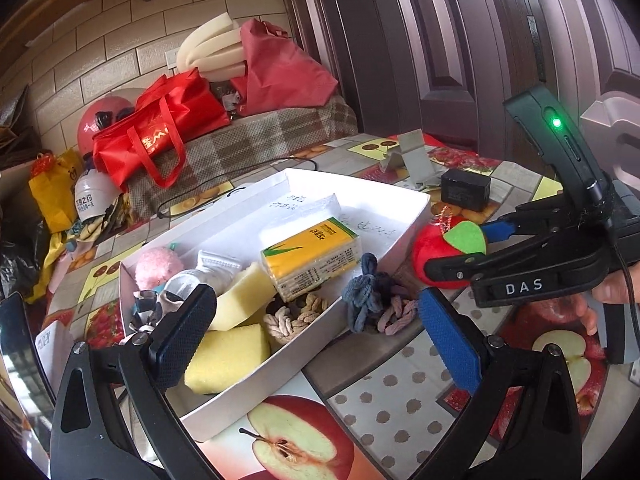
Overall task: Organize soft objects
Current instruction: 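Grasp the red apple plush with the right gripper while the left grasps the grey-blue rope toy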
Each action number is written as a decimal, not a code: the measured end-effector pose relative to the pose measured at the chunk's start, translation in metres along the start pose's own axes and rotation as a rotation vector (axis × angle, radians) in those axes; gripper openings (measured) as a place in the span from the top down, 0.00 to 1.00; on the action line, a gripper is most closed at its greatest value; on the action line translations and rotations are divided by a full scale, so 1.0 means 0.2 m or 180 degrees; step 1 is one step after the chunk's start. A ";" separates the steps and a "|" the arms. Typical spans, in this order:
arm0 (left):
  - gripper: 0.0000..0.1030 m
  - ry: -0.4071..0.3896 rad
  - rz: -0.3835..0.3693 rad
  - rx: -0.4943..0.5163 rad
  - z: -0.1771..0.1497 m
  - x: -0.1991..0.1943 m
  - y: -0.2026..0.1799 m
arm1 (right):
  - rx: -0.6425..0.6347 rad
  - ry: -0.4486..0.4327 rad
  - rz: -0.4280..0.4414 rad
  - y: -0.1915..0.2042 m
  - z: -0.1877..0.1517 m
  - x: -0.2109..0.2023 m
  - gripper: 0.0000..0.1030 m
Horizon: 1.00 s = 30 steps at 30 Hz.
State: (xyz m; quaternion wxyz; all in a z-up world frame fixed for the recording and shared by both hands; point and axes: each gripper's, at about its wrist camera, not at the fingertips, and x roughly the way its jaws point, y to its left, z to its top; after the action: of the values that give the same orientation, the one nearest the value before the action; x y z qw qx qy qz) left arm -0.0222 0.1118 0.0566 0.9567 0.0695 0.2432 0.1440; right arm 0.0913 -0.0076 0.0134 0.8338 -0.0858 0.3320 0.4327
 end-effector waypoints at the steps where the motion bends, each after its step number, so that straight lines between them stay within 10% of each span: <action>1: 0.06 0.0037 -0.0026 0.0031 0.00 0.01 -0.01 | 0.0075 -0.0010 -0.0043 -0.03 -0.02 -0.02 0.42; 5: 0.30 0.0287 -0.0096 0.0293 0.01 0.10 -0.10 | 0.0434 -0.0053 -0.0029 -0.15 -0.04 -0.06 0.42; 19: 0.34 0.0651 -0.0133 0.0022 0.06 0.31 -0.08 | 0.0584 -0.0077 0.0145 -0.18 -0.05 -0.07 0.41; 24: 0.86 0.0488 -0.0190 0.0094 0.07 0.25 -0.11 | 0.0600 -0.0098 0.0134 -0.19 -0.05 -0.08 0.41; 30: 0.94 0.0159 -0.0191 -0.0112 0.07 0.14 -0.04 | 0.0654 -0.0130 0.0103 -0.21 -0.05 -0.09 0.41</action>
State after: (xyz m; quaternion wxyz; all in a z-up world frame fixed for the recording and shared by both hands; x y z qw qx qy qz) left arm 0.0103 0.1123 0.0548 0.9553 0.0417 0.2665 0.1212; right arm 0.1111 -0.0492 0.0109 0.8377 0.0145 0.3588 0.4114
